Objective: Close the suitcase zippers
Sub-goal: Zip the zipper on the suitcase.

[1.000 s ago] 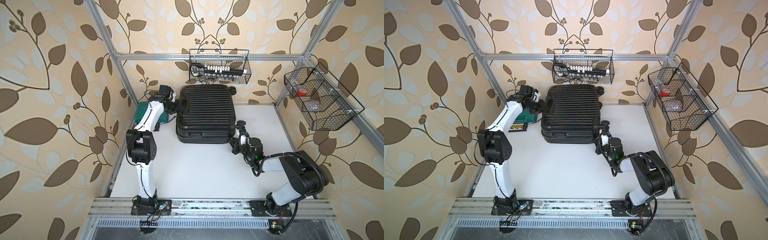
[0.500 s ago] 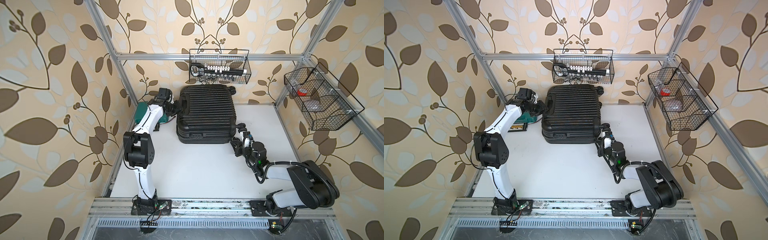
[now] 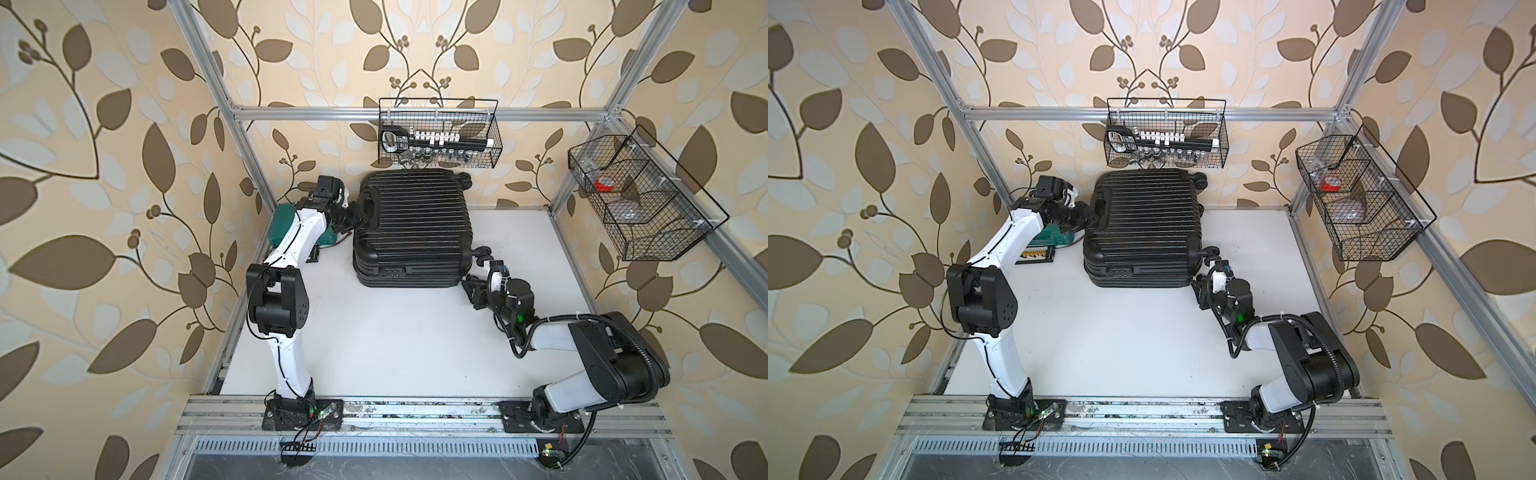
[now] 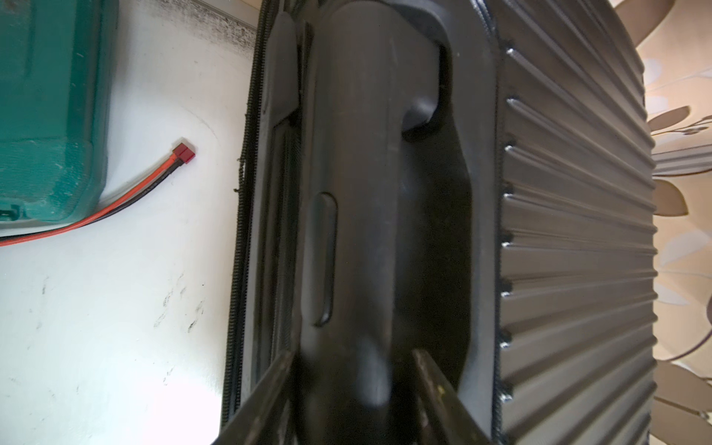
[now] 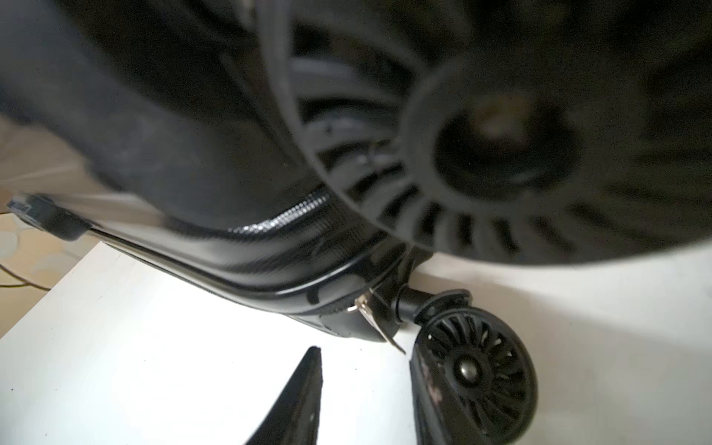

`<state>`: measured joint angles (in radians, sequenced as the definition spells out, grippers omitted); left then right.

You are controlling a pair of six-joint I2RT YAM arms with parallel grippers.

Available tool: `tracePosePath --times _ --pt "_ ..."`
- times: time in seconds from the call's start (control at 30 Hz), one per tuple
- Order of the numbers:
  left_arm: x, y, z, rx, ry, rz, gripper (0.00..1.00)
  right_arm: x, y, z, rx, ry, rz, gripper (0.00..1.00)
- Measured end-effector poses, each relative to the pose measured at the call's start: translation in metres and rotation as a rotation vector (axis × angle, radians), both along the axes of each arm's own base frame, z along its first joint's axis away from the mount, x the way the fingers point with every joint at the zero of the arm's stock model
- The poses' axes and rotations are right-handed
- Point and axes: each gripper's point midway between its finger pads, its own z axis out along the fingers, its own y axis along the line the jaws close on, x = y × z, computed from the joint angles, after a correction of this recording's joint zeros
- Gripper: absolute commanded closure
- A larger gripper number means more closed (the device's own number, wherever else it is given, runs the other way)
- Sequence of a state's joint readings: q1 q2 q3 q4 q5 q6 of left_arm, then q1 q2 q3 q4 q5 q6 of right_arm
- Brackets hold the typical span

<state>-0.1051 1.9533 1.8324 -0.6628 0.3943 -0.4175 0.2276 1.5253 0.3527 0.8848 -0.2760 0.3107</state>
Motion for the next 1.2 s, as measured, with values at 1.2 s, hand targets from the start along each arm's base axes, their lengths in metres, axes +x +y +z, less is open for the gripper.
tracePosePath --times 1.2 --pt "-0.009 -0.007 0.002 -0.015 0.017 -0.06 0.52 0.022 -0.001 -0.013 0.0 0.038 -0.006 0.88"
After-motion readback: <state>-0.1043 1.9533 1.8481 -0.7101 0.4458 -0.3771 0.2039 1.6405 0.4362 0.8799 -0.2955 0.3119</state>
